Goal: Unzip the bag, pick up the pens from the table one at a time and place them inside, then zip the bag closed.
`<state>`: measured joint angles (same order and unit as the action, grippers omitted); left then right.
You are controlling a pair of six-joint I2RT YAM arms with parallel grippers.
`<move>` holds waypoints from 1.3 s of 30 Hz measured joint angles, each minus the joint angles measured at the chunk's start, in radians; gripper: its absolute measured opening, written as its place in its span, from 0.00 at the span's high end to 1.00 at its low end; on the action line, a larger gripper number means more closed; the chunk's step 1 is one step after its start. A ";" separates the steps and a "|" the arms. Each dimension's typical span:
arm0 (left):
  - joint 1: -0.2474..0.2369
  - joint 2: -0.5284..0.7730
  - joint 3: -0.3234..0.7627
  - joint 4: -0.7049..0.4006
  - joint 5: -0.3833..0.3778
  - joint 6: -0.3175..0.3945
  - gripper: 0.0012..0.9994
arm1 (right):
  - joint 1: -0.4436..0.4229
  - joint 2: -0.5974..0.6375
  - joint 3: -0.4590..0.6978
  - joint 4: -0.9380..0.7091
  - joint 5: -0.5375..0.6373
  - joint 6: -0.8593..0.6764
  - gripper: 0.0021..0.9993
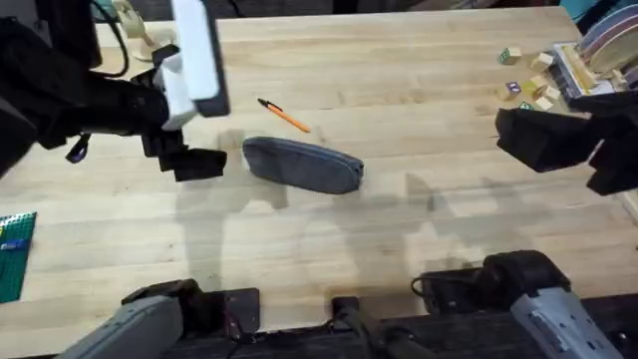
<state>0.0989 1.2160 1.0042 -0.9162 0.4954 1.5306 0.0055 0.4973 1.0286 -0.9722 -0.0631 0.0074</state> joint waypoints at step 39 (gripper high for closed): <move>0.105 0.492 0.005 0.004 0.538 0.097 0.01 | 0.000 0.000 0.000 0.000 0.007 0.000 0.00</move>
<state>0.2035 1.7077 1.0096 -0.9127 1.0332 1.6279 0.0055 0.4973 1.0290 -0.9722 -0.0563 0.0073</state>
